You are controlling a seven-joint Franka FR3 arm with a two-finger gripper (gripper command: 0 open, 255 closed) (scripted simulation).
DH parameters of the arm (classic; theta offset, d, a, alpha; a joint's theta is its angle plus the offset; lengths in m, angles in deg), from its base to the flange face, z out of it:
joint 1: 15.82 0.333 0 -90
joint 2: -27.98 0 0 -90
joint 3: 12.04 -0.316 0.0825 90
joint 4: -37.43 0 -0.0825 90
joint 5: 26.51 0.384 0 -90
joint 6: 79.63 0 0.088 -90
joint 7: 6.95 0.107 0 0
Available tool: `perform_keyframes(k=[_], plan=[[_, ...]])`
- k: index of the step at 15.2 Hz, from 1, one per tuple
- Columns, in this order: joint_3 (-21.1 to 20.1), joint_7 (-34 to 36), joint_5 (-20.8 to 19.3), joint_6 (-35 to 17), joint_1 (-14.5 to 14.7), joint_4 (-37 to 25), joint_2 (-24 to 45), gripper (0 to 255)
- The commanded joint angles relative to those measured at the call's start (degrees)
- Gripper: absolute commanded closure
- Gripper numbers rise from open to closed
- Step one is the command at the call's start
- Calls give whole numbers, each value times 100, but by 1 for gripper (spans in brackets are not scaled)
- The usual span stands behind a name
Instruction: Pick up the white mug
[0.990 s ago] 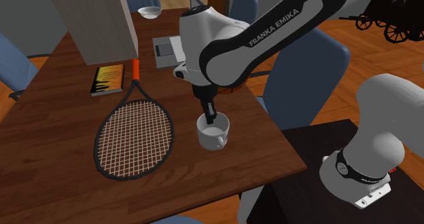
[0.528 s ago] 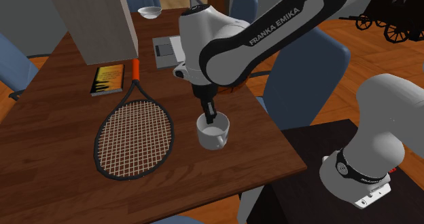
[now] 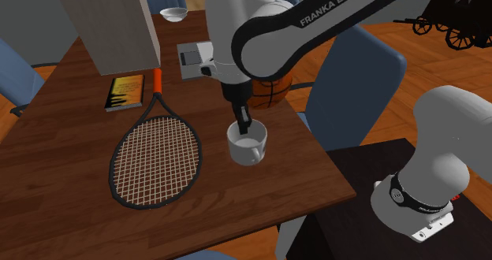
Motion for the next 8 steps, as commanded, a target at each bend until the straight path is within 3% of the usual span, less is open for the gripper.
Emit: perform_keyframes(k=[1, 8], plan=[[-12, 40, -44, 162, 4, -79, -91, 255], [-39, 111, -128, 562, 6, -304, -283, 255]])
